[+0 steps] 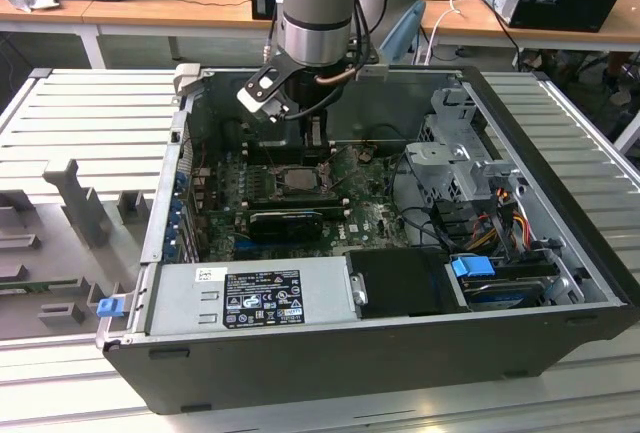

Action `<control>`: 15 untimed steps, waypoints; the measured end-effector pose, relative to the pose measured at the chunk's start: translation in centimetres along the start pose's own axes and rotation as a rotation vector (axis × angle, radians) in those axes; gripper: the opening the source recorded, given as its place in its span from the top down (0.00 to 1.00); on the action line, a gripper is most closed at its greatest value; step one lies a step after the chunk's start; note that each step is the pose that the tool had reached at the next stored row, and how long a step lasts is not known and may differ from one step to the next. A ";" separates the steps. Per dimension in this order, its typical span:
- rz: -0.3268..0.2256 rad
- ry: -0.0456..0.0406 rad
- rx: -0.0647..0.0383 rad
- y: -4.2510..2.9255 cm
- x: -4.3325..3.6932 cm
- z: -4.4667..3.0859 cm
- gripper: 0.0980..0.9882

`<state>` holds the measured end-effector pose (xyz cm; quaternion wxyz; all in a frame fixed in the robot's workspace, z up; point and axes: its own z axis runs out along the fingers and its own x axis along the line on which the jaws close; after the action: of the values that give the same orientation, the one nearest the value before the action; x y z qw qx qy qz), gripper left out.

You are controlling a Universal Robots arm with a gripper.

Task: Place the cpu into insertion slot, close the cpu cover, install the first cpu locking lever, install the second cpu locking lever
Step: 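Close the cpu cover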

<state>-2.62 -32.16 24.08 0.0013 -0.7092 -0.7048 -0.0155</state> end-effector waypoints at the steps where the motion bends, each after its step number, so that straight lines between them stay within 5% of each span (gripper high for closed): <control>1: 0.000 0.0001 0.000 0.00 0.00 0.00 0.99; 15: 0.000 0.0000 0.000 0.30 0.06 -1.58 0.99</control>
<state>-2.35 -32.14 25.67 0.0013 -0.7093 -0.7047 -0.0155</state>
